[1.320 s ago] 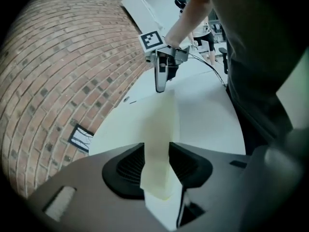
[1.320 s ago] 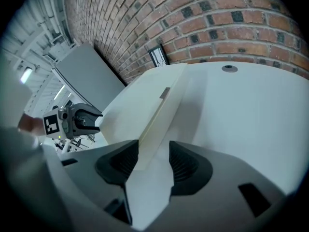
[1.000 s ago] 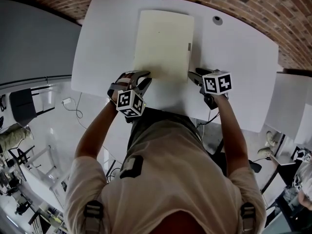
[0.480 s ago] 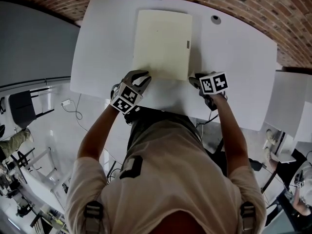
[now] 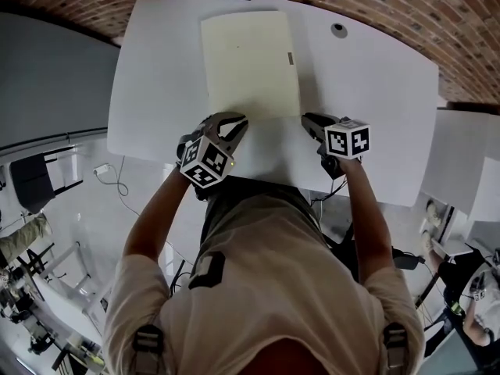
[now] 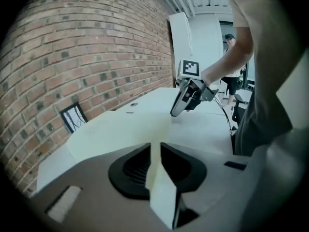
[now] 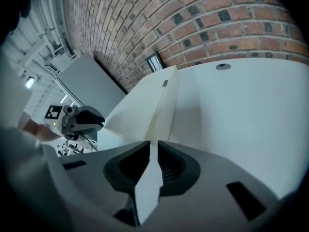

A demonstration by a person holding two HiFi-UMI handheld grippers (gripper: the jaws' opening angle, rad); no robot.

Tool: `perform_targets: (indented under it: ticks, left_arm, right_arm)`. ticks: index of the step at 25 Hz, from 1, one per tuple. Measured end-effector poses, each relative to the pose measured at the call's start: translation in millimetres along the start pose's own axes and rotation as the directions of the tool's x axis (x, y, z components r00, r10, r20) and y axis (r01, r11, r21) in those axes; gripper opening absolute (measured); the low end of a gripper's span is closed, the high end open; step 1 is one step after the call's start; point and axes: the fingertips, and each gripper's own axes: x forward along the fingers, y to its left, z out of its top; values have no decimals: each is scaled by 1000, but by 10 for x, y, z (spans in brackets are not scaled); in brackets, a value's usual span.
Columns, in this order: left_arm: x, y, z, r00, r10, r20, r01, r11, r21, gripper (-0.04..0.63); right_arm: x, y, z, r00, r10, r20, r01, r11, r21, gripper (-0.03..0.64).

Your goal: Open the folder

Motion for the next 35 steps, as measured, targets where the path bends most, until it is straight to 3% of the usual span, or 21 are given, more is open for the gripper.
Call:
perform_targets:
  ticks: [1,2,3,5,7,12,17,21,26,30,32,35]
  left_arm:
    - [35,20,14,1000,-5,-24,5,1000,24,98]
    - [82,30,9,998,-7,-60,11,998,69,247]
    - [136,39,-14,995,3,-101,11,990,137,291]
    - [259,78,-98,982,61,-178,-5,955,297,304]
    - [364,137,-149,972,103,-210,-23,936,351,302]
    - [404,202,-156,981,52,-188,-10,976,217,253]
    - [339,207,-162,988,-73,-137,86,992,93,211]
    - [307,210,-173,982,-152,-108,156,987,30,190]
    - [301,206,-193,970,-236,-60,232,971,-62,162]
    - [280,218,-185,963,-269,-25,266,960,-86,152]
    - [264,222,-171,961,-277,-17,275,957,-90,149]
    - [256,215,-149,954,-298,-8,296,950,-101,143]
  right_arm:
    - [-7,-5,13,1000,-2,1,2,1000,-11,17]
    - [-18,-9,28,1000,-2,0,2,1000,-24,17]
    - [-34,-6,54,1000,0,3,0,999,-35,17]
    - [-70,12,139,1000,6,19,-5,999,-52,17]
    - [-64,15,223,1000,-1,26,3,997,-73,17]
    - [39,-19,301,1000,3,-5,-3,997,-82,17]
    - [59,10,276,997,74,-4,-74,997,-7,17]
    - [49,46,253,989,146,-6,-145,988,47,17]
    - [-23,125,317,984,178,34,-179,983,42,17]
    - [-62,159,372,978,197,72,-202,976,78,17]
    - [-84,140,407,965,238,110,-253,957,141,17]
    - [-97,183,397,915,359,184,-400,860,317,35]
